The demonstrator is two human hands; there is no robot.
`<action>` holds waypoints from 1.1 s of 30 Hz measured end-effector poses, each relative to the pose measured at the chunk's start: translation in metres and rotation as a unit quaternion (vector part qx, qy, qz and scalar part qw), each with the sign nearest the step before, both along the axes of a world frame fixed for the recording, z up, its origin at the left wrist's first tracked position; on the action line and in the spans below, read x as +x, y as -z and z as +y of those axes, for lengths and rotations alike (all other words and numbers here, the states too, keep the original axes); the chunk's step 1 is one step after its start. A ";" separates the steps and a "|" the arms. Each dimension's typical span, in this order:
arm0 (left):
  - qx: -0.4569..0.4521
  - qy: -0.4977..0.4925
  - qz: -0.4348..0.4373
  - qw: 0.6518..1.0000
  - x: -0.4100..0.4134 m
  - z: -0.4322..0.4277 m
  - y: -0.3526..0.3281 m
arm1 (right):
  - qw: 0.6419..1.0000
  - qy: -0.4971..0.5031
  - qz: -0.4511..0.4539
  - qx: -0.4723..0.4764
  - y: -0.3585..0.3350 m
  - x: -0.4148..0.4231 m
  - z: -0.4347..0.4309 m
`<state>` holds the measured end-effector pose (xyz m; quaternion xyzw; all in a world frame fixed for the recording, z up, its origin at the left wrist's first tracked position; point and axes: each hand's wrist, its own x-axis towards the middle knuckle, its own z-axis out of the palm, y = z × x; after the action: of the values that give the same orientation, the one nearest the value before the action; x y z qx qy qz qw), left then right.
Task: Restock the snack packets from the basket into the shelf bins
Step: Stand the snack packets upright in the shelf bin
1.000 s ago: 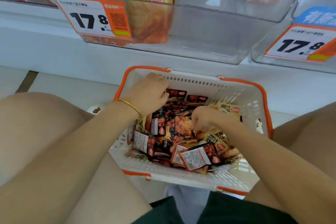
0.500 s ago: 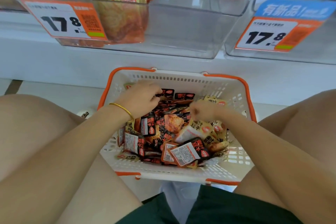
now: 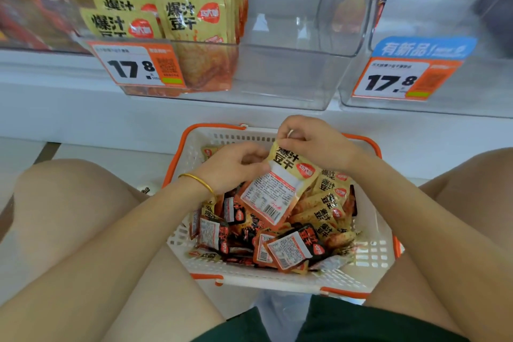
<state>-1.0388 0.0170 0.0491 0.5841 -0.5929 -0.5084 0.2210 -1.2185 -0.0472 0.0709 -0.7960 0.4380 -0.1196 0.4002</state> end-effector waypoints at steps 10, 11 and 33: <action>-0.059 0.067 -0.135 0.987 -0.007 0.018 -0.037 | 0.914 0.182 -0.173 0.318 -0.028 0.009 0.019; -0.057 0.042 -0.095 0.993 -0.004 0.018 -0.040 | 0.899 0.178 -0.195 0.350 -0.032 0.009 0.020; -0.388 -0.304 -0.078 0.867 0.059 -0.011 -0.151 | 0.954 0.043 -0.277 0.107 -0.169 0.054 -0.030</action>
<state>-0.9795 0.0064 0.2003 0.6405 -0.5507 -0.0977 0.5263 -1.1642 -0.0768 0.2402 -0.6647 0.3539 -0.3047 0.5832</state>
